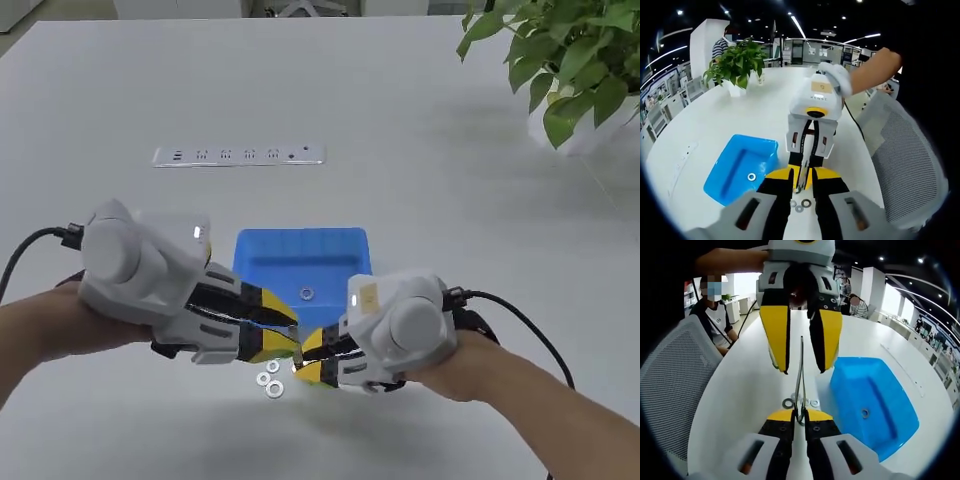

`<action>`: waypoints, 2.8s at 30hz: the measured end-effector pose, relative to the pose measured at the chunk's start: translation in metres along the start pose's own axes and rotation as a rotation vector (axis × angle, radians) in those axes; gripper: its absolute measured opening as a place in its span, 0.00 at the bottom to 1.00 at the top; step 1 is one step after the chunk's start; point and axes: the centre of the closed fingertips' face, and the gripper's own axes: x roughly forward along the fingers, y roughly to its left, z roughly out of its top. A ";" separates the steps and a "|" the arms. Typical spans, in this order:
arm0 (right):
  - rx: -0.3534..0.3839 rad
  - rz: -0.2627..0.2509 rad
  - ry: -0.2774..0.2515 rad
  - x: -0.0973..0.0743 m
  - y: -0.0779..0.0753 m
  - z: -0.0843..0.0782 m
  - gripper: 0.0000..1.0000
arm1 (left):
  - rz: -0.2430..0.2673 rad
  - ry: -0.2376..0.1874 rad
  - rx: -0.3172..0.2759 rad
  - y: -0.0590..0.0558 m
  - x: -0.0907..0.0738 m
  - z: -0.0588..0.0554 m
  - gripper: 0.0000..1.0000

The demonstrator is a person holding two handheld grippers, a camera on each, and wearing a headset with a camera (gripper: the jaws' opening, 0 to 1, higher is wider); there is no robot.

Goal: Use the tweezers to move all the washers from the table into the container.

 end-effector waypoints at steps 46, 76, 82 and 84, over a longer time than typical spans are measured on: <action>-0.031 -0.002 -0.087 -0.061 -0.019 0.063 0.09 | 0.249 -0.106 -0.170 -0.008 -0.049 -0.025 0.79; -0.055 -0.076 -0.098 -0.060 -0.081 0.045 0.09 | 0.298 -0.136 -0.225 -0.004 -0.054 -0.024 0.99; -0.044 -0.080 -0.089 -0.054 -0.089 0.035 0.09 | 0.297 -0.138 -0.226 -0.001 -0.053 -0.023 0.99; -0.034 -0.079 -0.088 -0.052 -0.091 0.032 0.09 | 0.295 -0.137 -0.229 -0.001 -0.052 -0.024 0.99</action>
